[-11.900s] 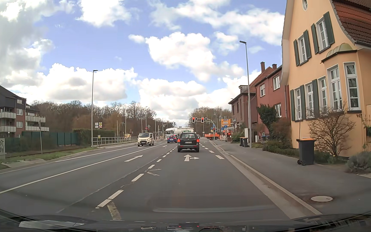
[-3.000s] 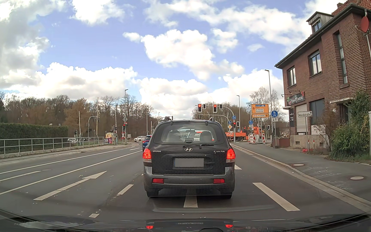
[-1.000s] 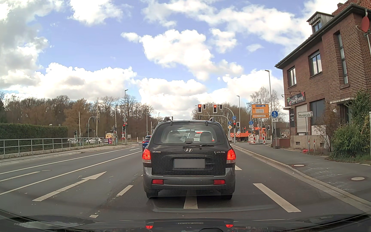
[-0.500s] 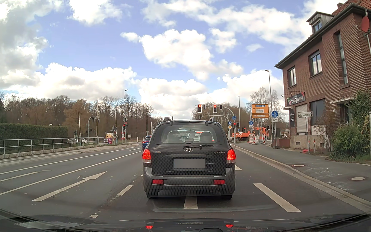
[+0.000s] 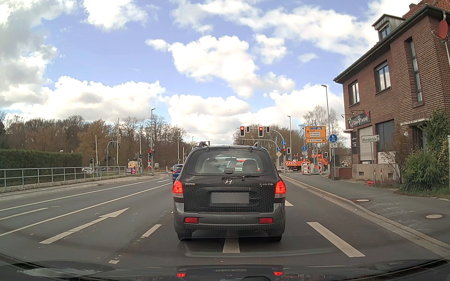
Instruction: Follow the waypoints while adhering to traffic rules and regulations
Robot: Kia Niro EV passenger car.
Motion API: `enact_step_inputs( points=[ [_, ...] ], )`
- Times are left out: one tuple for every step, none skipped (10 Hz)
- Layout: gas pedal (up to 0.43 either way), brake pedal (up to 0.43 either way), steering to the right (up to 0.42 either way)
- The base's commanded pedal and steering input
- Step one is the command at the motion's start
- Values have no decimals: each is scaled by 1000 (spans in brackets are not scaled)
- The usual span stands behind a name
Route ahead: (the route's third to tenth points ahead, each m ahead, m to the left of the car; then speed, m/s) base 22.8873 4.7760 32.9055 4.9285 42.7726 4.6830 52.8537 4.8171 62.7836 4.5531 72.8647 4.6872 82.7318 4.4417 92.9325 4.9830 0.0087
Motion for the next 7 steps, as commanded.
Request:
enact_step_inputs(
  points=[
    [0, 238, -2],
    [0, 238, -2],
    [0, 238, -2],
    [0, 238, -2],
    [0, 238, -2],
    [0, 238, -2],
    [0, 238, -2]
  ],
)
